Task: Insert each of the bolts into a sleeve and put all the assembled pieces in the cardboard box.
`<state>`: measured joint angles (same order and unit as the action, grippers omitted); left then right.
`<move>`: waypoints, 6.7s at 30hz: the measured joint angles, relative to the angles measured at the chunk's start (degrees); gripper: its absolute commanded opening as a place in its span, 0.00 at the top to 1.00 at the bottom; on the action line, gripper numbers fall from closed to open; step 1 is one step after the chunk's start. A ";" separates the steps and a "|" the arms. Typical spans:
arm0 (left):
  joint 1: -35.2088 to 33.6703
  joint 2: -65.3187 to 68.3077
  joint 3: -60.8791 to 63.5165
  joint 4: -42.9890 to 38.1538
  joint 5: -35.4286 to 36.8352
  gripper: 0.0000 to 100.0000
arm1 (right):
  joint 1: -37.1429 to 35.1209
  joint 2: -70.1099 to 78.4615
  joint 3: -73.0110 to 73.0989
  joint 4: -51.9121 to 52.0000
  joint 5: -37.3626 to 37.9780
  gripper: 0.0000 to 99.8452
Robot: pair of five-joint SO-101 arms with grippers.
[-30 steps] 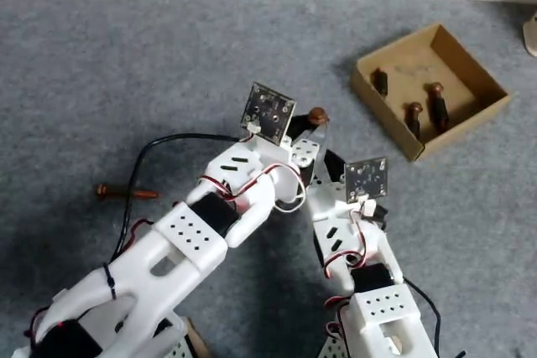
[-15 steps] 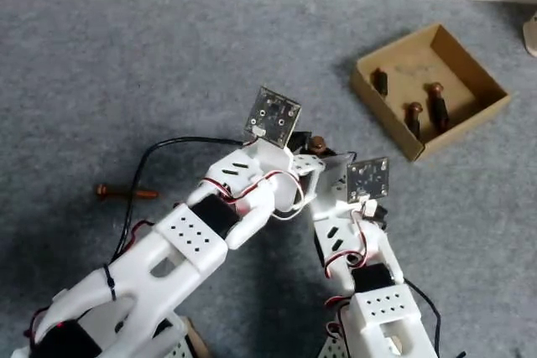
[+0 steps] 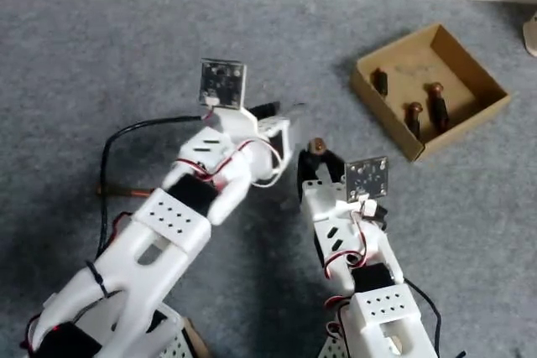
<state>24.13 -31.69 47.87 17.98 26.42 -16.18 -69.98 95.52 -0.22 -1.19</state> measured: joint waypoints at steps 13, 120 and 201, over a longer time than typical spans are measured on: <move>-14.59 -0.09 5.71 10.81 11.52 0.91 | 6.86 0.09 -7.47 18.55 0.00 1.00; -24.79 -0.18 15.82 8.70 12.04 0.92 | 23.03 82.64 -107.43 100.22 -5.89 0.78; -33.67 -0.18 15.82 8.70 12.22 0.92 | 13.98 79.65 -73.67 76.40 59.96 0.78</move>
<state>-9.54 -31.87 63.69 26.68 38.64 -2.20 9.67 21.85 76.18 58.77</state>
